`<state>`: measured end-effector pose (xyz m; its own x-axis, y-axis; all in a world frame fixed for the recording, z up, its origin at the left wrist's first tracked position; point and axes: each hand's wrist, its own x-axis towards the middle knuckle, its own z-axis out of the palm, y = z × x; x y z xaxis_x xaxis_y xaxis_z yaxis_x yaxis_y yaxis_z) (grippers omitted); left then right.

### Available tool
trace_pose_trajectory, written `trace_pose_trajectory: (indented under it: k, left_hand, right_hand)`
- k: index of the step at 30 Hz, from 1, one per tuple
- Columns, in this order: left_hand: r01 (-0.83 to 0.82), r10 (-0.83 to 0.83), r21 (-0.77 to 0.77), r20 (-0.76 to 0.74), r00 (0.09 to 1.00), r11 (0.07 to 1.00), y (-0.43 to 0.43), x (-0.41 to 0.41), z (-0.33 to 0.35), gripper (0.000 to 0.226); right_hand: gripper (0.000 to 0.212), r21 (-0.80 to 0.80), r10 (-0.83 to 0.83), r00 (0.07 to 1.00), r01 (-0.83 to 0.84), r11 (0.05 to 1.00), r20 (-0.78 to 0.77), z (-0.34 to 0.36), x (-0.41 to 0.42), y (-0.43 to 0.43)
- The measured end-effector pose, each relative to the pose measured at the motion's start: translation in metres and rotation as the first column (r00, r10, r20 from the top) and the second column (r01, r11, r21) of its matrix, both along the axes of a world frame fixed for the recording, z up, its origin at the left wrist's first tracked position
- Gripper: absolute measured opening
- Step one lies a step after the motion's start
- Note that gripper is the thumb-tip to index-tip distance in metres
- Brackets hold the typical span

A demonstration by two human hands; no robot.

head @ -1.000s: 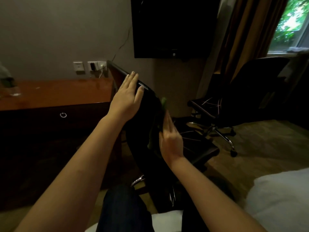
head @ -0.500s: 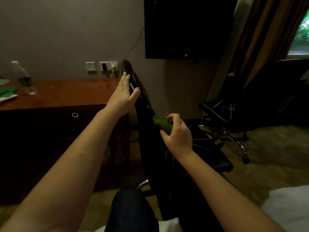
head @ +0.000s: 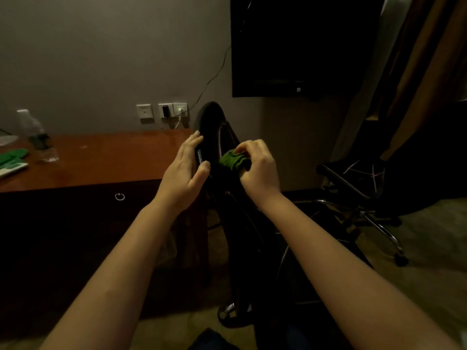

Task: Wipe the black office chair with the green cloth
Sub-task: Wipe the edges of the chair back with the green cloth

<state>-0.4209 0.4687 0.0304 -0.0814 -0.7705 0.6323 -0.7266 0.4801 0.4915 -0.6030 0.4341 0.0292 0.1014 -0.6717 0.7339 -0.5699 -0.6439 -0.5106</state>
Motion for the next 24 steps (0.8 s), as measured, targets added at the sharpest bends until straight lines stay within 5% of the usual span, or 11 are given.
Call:
trace_pose_trajectory:
  k: [7,12,20,24]
  left_hand:
    - [0.034,-0.034,0.007,0.028,0.999,0.999,-0.013,0.018,0.003,0.074]
    - [-0.004,-0.001,0.062,0.091,0.996,0.998,-0.005,0.014,0.013,0.077]
    - [-0.306,0.303,-0.025,0.244,0.921,0.952,-0.018,0.005,0.061,0.034]
    - [-0.461,0.431,0.026,0.313,0.846,0.887,-0.042,-0.007,0.075,0.032]
  right_hand:
    - [0.043,0.169,0.146,0.988,-0.154,0.974,0.059,-0.009,0.026,-0.036]
    - [0.027,0.338,0.305,0.943,-0.333,0.880,0.134,-0.012,0.019,-0.025]
    - [0.012,0.297,0.318,0.948,-0.305,0.905,0.005,-0.003,0.007,-0.006]
    - [0.009,0.258,0.357,0.932,-0.330,0.908,-0.064,0.000,-0.003,0.006]
